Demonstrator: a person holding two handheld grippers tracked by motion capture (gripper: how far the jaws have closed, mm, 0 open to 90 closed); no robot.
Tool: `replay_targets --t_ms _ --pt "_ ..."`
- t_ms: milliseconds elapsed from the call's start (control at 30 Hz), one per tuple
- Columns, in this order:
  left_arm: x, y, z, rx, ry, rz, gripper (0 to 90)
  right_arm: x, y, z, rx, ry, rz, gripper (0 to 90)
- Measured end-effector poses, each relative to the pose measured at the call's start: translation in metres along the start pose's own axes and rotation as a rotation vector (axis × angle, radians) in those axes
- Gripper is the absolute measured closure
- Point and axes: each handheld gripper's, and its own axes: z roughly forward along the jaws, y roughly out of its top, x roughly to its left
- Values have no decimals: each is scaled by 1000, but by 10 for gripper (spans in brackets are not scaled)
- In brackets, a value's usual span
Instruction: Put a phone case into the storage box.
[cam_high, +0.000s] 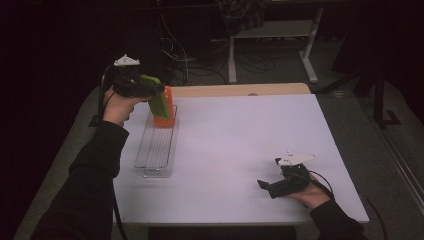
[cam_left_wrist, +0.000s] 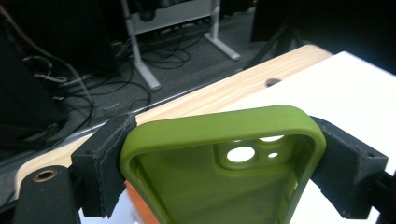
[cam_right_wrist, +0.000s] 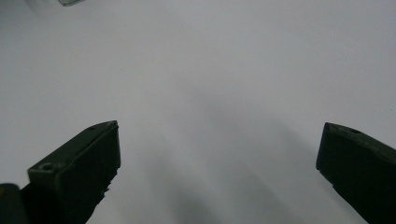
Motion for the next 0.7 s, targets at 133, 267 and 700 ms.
replay_targets --t_ms 133,267,700 --pt "6 -5 4 5 18 -11 148 0 0 0 6 4 2 0" --pt "9 -9 8 10 25 -19 147 0 0 0 3 7 2 0" --pt "6 -21 26 52 55 -14 147 -1 0 0 4 7 4 0"
